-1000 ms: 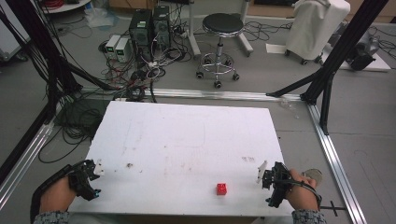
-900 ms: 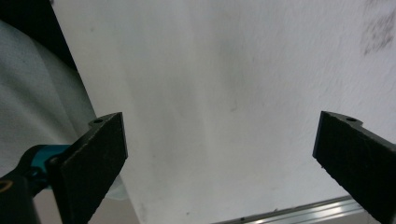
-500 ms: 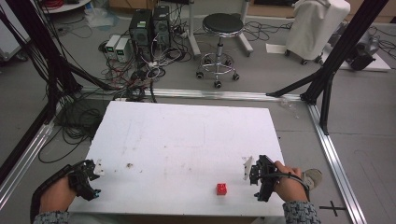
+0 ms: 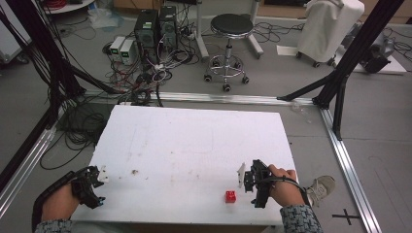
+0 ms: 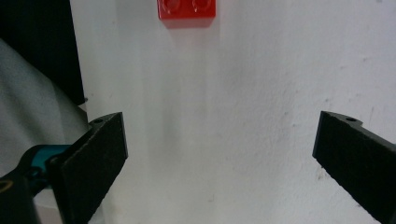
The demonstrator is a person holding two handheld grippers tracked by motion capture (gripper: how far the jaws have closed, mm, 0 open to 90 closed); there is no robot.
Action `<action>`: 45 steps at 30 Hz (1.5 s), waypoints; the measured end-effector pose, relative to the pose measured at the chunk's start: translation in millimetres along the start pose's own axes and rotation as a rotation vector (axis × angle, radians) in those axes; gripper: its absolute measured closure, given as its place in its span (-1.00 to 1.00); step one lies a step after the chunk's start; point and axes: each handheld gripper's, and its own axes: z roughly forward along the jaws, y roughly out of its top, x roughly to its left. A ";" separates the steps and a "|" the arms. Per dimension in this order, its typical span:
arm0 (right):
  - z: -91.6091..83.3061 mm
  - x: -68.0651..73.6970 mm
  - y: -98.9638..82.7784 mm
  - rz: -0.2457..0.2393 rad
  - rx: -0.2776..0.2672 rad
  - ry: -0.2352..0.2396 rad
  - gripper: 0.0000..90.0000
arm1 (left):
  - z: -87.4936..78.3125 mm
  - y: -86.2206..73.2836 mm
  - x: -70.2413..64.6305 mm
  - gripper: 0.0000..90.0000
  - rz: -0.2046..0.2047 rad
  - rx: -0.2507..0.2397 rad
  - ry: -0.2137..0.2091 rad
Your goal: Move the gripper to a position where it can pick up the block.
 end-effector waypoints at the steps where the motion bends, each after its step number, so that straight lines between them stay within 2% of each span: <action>1: 0.9 0.7 3.2 0.000 0.007 -0.002 -0.95 | -0.1 0.0 0.1 -0.53 0.000 0.001 -0.002; 12: 15.5 2.2 24.9 -0.050 -0.002 0.024 -0.95 | 1.6 0.8 0.4 -0.53 0.001 0.005 -0.012; 26: 33.6 6.1 45.6 -0.082 -0.019 0.060 -0.94 | 3.1 0.8 0.3 -0.53 0.003 0.005 -0.019; 30: 38.7 4.6 49.8 -0.104 -0.031 0.047 -0.94 | 4.2 0.6 0.4 -0.53 0.003 0.004 -0.021; 31: 38.9 5.4 50.6 -0.083 -0.019 0.046 -0.94 | 4.3 0.5 0.2 -0.53 -0.001 0.004 -0.021; 34: 42.0 3.9 53.1 -0.069 -0.022 0.036 -0.94 | 4.6 0.5 0.4 -0.53 0.001 0.006 -0.027; 38: 47.0 2.2 55.7 -0.057 -0.019 0.046 -0.94 | 4.8 0.2 0.9 -0.53 0.003 0.007 -0.026; 45: 51.6 3.9 58.5 -0.066 -0.010 0.052 -0.94 | 4.9 0.4 0.4 -0.53 -0.001 0.004 -0.027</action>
